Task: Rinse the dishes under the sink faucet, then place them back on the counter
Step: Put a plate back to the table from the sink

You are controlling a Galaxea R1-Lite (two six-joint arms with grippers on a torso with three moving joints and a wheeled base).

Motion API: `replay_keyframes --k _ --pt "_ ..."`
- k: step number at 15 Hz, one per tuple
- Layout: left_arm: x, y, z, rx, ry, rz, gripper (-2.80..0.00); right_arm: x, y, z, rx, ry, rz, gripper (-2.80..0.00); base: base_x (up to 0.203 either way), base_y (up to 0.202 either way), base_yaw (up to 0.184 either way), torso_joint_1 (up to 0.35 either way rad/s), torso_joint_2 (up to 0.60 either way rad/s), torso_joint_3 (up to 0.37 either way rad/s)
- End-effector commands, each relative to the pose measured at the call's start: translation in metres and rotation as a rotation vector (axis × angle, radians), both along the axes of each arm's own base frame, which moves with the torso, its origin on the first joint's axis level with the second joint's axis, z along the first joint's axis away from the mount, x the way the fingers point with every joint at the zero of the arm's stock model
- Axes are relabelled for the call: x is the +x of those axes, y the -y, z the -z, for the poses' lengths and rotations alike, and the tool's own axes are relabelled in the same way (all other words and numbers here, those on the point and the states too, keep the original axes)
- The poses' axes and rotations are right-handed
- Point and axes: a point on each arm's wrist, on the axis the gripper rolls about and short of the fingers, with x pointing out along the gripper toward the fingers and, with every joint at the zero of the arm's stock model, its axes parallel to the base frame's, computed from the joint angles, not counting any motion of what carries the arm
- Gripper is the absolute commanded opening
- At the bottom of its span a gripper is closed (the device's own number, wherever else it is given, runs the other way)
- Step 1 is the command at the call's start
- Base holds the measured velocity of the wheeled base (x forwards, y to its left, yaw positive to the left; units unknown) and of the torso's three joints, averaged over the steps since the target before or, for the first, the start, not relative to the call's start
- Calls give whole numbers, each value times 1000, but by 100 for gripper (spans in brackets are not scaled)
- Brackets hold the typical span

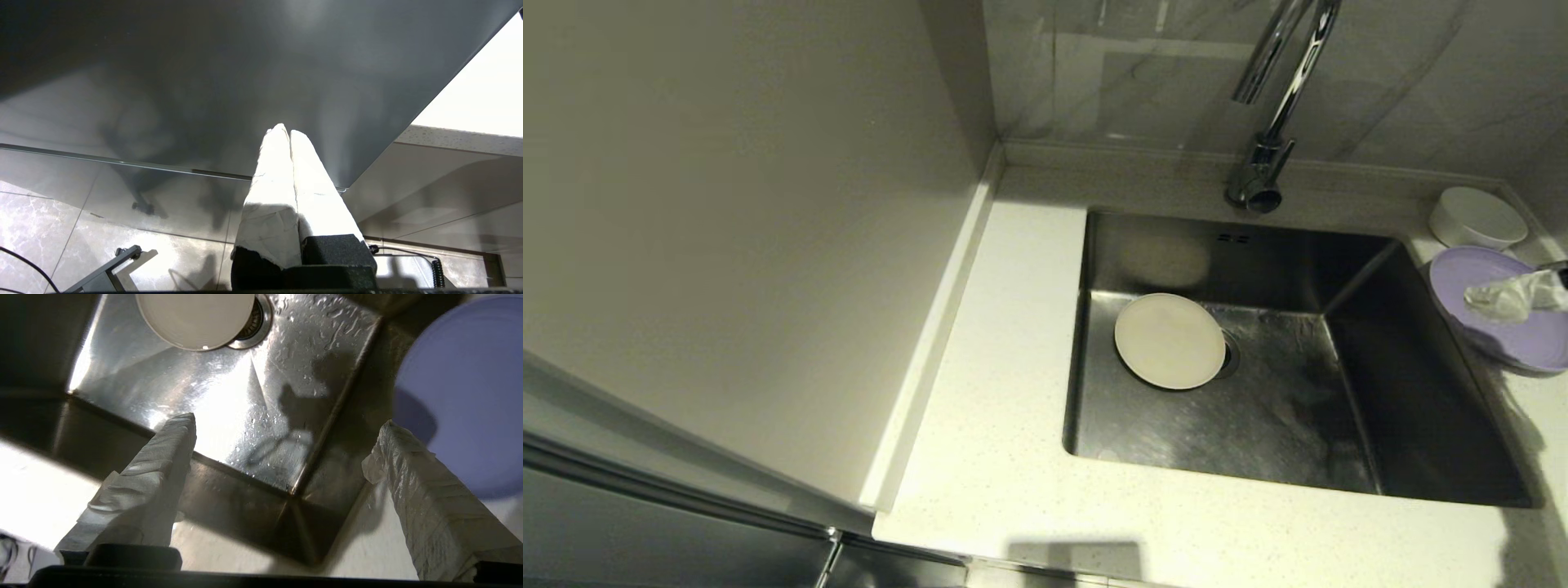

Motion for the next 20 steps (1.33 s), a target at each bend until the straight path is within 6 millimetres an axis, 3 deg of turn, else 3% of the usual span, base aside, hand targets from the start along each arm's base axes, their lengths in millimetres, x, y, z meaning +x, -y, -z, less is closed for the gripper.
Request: replay_keyframes --k 1,5,7,13,16,20 --pt "0 0 0 -1 4 -1 -280 54 -14 31 -1 -128 -49 0 0 0 0 0 0 0" --pt "0 0 0 -1 4 -1 -280 105 -78 69 -33 -250 38 0 0 0 0 0 0 0" --pt "0 0 0 -1 4 -1 -280 125 -93 90 -36 -279 79 0 0 0 0 0 0 0" --pt "0 0 0 -1 4 0 -280 191 -107 138 -36 -323 88 0 0 0 0 0 0 0" --pt "0 0 0 0 4 1 -280 221 -111 155 -32 -242 121 0 0 0 0 0 0 0" --pt "0 0 0 -1 4 -1 -280 241 -115 184 -55 -193 160 0 0 0 0 0 0 0"
